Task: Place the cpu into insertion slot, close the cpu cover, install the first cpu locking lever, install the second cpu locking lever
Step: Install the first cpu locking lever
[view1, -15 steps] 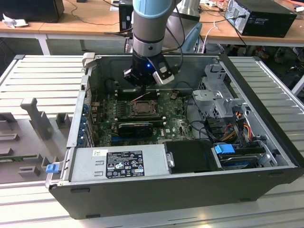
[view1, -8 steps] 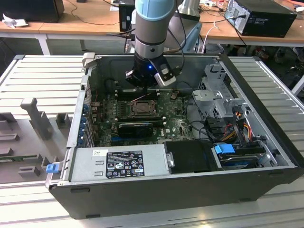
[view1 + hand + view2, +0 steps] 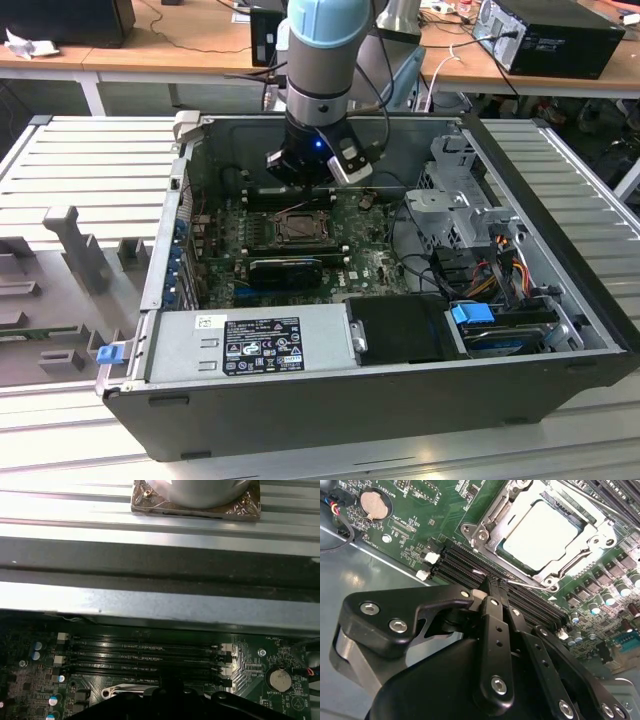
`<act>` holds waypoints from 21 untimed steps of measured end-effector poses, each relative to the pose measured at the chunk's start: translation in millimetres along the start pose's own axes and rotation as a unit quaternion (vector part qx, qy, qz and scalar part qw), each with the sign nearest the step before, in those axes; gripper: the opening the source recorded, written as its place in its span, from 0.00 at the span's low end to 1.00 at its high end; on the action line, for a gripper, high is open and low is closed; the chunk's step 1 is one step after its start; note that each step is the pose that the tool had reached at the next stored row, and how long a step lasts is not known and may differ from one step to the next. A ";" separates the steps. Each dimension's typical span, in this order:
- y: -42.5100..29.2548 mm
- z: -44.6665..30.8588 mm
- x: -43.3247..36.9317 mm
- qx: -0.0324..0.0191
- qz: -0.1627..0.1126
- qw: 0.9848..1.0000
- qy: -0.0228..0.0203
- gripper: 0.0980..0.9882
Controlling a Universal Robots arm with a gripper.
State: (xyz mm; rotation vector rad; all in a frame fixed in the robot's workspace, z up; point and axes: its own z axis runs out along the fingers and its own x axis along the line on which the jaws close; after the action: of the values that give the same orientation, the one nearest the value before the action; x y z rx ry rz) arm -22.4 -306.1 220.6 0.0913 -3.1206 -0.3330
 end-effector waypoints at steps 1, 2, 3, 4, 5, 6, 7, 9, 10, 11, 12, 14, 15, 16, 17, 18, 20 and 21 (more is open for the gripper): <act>0.0 0.1 -0.2 0.000 0.000 1.000 0.000 0.01; -0.1 0.3 -0.7 0.000 0.000 1.000 0.000 0.01; -0.2 0.5 -1.4 0.000 0.000 1.000 0.000 0.01; -0.3 0.8 -2.2 0.000 0.000 1.000 0.000 0.01; -0.5 1.6 -3.3 0.000 0.000 1.000 0.000 0.01; -0.7 2.2 -3.6 0.000 0.000 1.000 0.000 0.01; -0.8 2.8 -3.6 0.000 0.000 1.000 0.000 0.01; -1.4 5.6 -4.0 0.000 0.000 1.000 0.000 0.01; -1.7 6.6 -4.4 0.000 0.000 1.000 0.000 0.01; -1.9 7.6 -4.7 0.000 0.000 1.000 0.000 0.01; -2.1 8.6 -5.0 0.000 0.000 1.000 0.000 0.01; -2.5 10.1 -5.1 0.000 0.000 1.000 0.000 0.01; -2.6 10.8 -5.2 0.000 0.000 1.000 0.000 0.01; -2.8 11.6 -5.2 0.000 0.000 1.000 0.000 0.01; -3.1 12.8 -5.2 0.000 0.000 1.000 0.000 0.01; -3.4 14.4 -5.3 0.000 0.000 1.000 0.000 0.01; -3.8 15.8 -5.5 0.000 0.000 1.000 0.000 0.01; -3.9 16.5 -5.7 0.000 0.000 1.000 0.000 0.01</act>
State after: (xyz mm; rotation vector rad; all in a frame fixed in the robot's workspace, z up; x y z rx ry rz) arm -16.7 -306.1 203.6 0.0914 -3.1206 -0.3328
